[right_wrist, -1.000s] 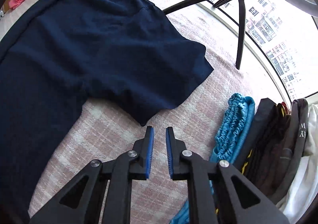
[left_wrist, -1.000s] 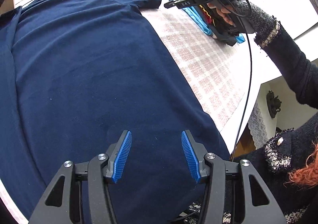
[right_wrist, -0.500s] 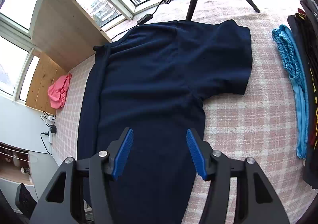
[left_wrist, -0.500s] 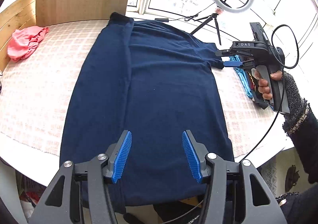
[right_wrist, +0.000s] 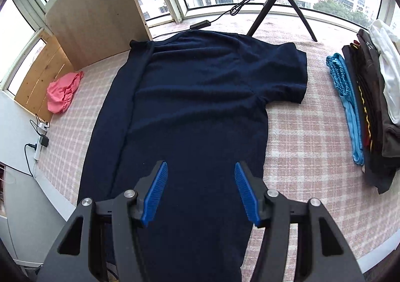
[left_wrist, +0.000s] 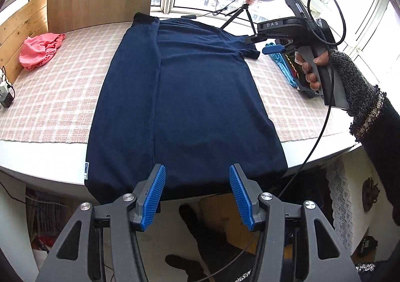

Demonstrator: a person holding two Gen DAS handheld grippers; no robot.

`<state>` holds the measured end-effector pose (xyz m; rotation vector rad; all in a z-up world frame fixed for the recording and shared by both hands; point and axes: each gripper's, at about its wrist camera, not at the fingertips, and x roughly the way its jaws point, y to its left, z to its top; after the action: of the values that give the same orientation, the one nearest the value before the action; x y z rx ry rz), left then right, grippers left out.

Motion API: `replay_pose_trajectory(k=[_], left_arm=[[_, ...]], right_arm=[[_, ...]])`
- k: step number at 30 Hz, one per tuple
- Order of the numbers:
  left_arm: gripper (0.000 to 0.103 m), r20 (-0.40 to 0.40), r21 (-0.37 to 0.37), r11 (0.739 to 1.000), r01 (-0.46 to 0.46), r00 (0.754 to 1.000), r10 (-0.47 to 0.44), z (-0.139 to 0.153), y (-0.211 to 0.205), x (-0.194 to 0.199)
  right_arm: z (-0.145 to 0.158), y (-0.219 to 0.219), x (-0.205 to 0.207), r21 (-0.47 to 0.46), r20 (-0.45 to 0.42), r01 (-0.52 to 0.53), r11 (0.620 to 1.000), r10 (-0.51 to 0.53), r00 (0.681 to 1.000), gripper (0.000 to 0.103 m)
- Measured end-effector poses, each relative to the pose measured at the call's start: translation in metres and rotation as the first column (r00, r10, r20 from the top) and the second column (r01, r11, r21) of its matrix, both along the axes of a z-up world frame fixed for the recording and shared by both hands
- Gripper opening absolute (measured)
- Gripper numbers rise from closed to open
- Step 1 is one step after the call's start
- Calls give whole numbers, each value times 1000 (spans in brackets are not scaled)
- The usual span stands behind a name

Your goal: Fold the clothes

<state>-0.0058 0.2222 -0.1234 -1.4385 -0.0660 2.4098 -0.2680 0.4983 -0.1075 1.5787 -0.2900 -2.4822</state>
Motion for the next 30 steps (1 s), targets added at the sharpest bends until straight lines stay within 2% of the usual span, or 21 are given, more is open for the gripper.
replay_pose_trajectory(k=[3, 6, 13, 16, 20, 24, 26, 30], left_arm=[[51, -18, -17, 999, 34, 999, -35, 9, 0, 10], [52, -35, -19, 997, 80, 996, -80, 15, 5, 9], [52, -45, -37, 982, 186, 981, -188, 14, 47, -31], [52, -69, -61, 967, 246, 966, -250, 11, 76, -57], [52, -75, -27, 950, 312, 947, -313, 3, 118, -109], [52, -59, -95, 920, 380, 921, -386, -18, 173, -170], [52, -34, -97, 910, 403, 912, -408, -29, 199, -200], [52, -8, -89, 883, 461, 886, -464, -49, 247, -253]], right_arm=[[5, -5, 17, -22, -10, 9, 1000, -9, 1000, 55], [7, -12, 26, 26, -15, 3, 1000, -3, 1000, 55], [9, 4, 12, 54, -4, 29, 998, -29, 1000, 55], [15, 24, -17, 40, -7, 50, 998, -50, 999, 55], [32, 57, -65, -15, -55, 96, 995, -97, 994, 55], [36, 88, -116, 7, -74, 122, 992, -121, 990, 55], [32, 104, -143, 24, -66, 133, 991, -131, 989, 55], [3, 139, -193, 16, 15, 173, 985, -173, 985, 55]])
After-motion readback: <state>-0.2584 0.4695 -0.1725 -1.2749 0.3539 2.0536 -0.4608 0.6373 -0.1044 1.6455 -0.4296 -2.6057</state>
